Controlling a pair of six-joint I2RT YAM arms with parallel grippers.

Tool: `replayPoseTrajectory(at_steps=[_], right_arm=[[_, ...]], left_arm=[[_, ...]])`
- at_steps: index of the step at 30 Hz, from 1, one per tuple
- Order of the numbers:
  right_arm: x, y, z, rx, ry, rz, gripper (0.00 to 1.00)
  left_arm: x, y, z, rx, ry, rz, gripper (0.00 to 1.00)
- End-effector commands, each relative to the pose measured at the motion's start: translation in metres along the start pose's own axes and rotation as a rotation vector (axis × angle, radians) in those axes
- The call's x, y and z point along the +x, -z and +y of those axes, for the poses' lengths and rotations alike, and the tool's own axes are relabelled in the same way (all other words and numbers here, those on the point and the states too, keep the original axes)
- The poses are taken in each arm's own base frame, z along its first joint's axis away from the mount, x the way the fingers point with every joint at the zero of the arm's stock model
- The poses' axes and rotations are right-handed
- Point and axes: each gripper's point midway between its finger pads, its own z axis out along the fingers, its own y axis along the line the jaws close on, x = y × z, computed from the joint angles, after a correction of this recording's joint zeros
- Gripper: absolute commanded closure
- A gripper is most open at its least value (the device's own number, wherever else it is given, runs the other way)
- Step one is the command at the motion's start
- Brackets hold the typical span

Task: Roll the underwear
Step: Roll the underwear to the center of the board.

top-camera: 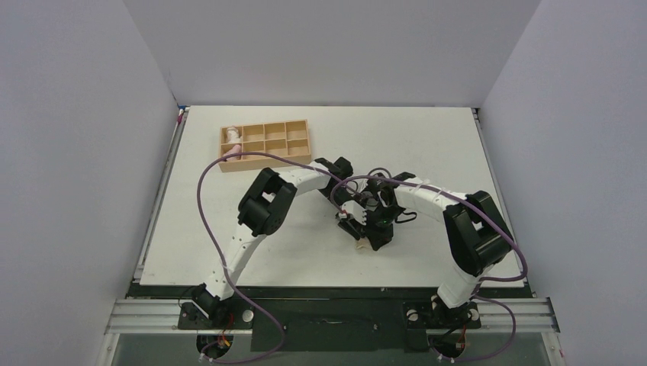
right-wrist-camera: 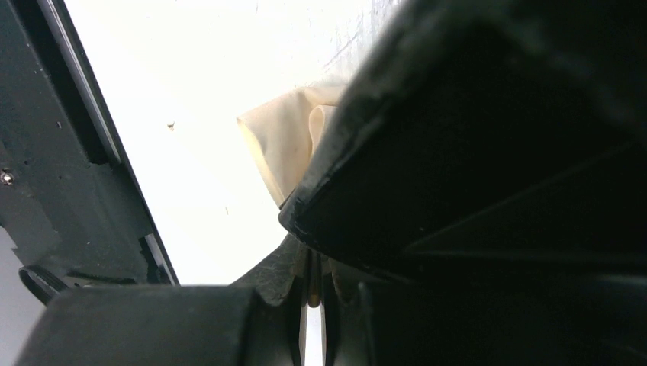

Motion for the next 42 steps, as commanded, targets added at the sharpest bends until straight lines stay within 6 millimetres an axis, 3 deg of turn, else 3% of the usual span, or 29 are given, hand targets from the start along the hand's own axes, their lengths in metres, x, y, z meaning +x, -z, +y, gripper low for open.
replayPoseTrajectory(at_steps=[1,8,18,34,42], right_arm=[[0.025,-0.004,0.012,-0.052,-0.055,0.084,1.0],[0.024,-0.002,0.013,-0.059,-0.052,0.081,1.0],[0.031,0.001,0.01,-0.053,-0.066,0.079,1.0],[0.034,0.015,0.004,-0.036,-0.112,0.02,1.0],[0.037,0.012,0.002,-0.099,-0.128,0.023,1.0]], left_arm=[[-0.02,0.023,0.007,-0.128,-0.163,-0.082,0.43],[-0.007,0.034,0.001,-0.155,-0.205,-0.083,0.34],[0.013,0.048,0.018,-0.273,-0.246,-0.099,0.32],[0.008,0.039,0.007,-0.179,-0.286,-0.276,0.25],[-0.007,0.07,-0.001,-0.201,-0.276,-0.501,0.25]])
